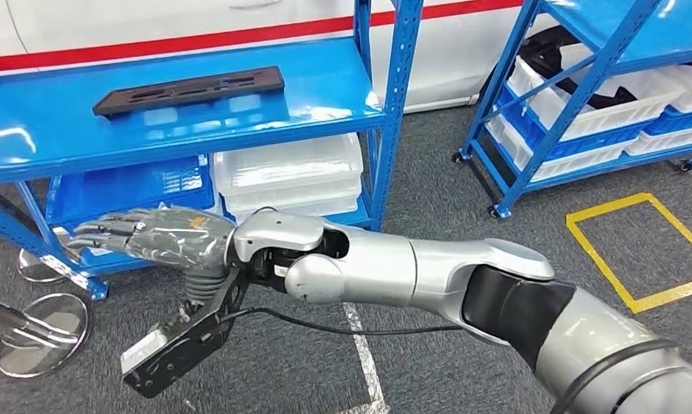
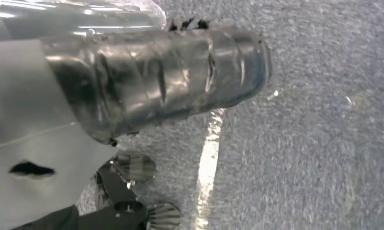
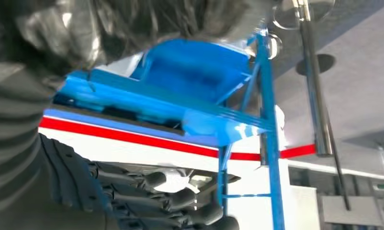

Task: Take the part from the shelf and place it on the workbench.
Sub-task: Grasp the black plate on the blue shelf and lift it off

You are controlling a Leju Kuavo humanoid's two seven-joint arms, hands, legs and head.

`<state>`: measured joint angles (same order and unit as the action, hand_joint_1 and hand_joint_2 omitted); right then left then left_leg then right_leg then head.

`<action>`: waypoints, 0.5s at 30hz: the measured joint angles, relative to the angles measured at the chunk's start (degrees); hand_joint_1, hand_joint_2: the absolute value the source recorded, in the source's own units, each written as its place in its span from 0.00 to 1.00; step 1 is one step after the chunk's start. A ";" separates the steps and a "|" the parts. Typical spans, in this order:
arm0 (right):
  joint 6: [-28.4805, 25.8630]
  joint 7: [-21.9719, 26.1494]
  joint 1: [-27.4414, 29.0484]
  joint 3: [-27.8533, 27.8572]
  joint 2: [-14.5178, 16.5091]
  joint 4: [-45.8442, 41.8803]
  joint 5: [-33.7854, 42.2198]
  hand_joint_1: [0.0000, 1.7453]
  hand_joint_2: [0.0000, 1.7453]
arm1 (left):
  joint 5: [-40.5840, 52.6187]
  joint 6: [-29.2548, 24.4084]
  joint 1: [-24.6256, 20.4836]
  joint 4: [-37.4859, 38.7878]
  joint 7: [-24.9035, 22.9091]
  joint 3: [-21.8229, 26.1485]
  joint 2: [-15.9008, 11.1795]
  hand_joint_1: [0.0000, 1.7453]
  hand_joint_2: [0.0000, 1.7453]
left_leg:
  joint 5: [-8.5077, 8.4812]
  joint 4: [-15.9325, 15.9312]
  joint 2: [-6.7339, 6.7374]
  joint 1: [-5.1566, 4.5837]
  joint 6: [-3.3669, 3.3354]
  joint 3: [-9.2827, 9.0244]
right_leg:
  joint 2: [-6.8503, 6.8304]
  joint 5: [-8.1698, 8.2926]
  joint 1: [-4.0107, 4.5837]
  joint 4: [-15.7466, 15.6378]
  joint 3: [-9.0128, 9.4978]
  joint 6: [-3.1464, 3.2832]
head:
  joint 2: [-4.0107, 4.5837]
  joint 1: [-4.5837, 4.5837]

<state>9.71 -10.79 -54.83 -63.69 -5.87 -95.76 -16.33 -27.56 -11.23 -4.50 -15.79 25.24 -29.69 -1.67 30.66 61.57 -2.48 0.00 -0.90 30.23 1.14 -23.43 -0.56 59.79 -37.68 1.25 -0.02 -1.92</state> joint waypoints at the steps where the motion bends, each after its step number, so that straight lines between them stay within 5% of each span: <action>1: -0.08 -0.46 0.09 0.01 0.05 -0.01 0.40 0.00 0.00 | -0.09 -0.02 -0.10 0.00 0.01 -0.07 0.02 0.00 0.00 | 0.24 2.97 0.63 0.11 0.32 1.77 | -0.11 -0.49 -0.10 -0.11 0.75 0.27 | 0.00 0.02; 4: -0.24 -1.75 1.08 0.02 0.08 0.33 1.74 0.00 0.00 | -0.35 -0.03 -0.20 0.00 0.02 -0.38 0.15 0.00 0.00 | 3.33 12.11 1.87 0.49 1.23 9.02 | -0.43 -2.37 -0.01 -0.18 2.97 0.61 | 0.00 0.11; 6: -0.28 -1.94 1.58 0.02 0.08 0.61 1.92 0.00 0.00 | -0.43 -0.10 -0.02 0.01 0.02 -0.54 0.13 0.00 0.00 | 3.74 12.04 2.01 0.51 1.31 11.50 | -0.46 -3.76 0.01 -0.16 4.70 0.57 | 0.01 0.11; 7: -0.32 -1.99 1.66 0.02 0.08 0.73 1.92 0.00 0.25 | -0.44 -0.14 0.03 0.01 0.02 -0.57 0.10 0.00 0.00 | 2.08 9.50 2.03 0.48 1.14 11.54 | -0.46 -4.51 0.01 -0.16 5.72 0.50 | 0.01 0.11; 10: -0.96 -2.44 1.88 0.02 0.09 1.08 1.56 0.00 1.00 | -0.47 -0.19 0.14 0.04 0.02 -0.70 0.00 0.00 0.00 | -6.66 -0.45 2.11 -0.17 0.04 9.79 | -0.45 -6.73 0.04 -0.29 8.23 -0.11 | 0.02 0.10; 11: -1.34 -2.74 2.10 0.02 0.11 1.20 1.13 0.00 1.00 | -0.50 -0.19 0.16 0.07 0.04 -0.76 -0.02 0.00 0.00 | -8.21 -1.92 2.07 -0.46 -0.35 9.40 | -0.42 -7.20 0.05 -0.45 8.72 -0.47 | 0.02 0.12; 15: -2.96 -4.28 2.91 0.27 0.19 1.47 -2.71 0.00 1.00 | -0.98 -0.22 0.20 0.09 0.17 -0.91 -0.03 0.00 0.00 | -7.57 -3.35 1.84 -0.40 -1.50 7.15 | -0.52 -7.49 0.18 1.06 9.23 -1.51 | 0.01 0.11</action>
<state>6.75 -15.08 -51.92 -63.42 -5.68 -94.29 -19.03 -28.54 -11.45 -4.30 -15.69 25.42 -30.60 -1.70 23.10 58.21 -0.64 -0.40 -2.40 37.39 0.62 -30.92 -0.38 60.85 -28.45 -0.27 -0.01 -1.81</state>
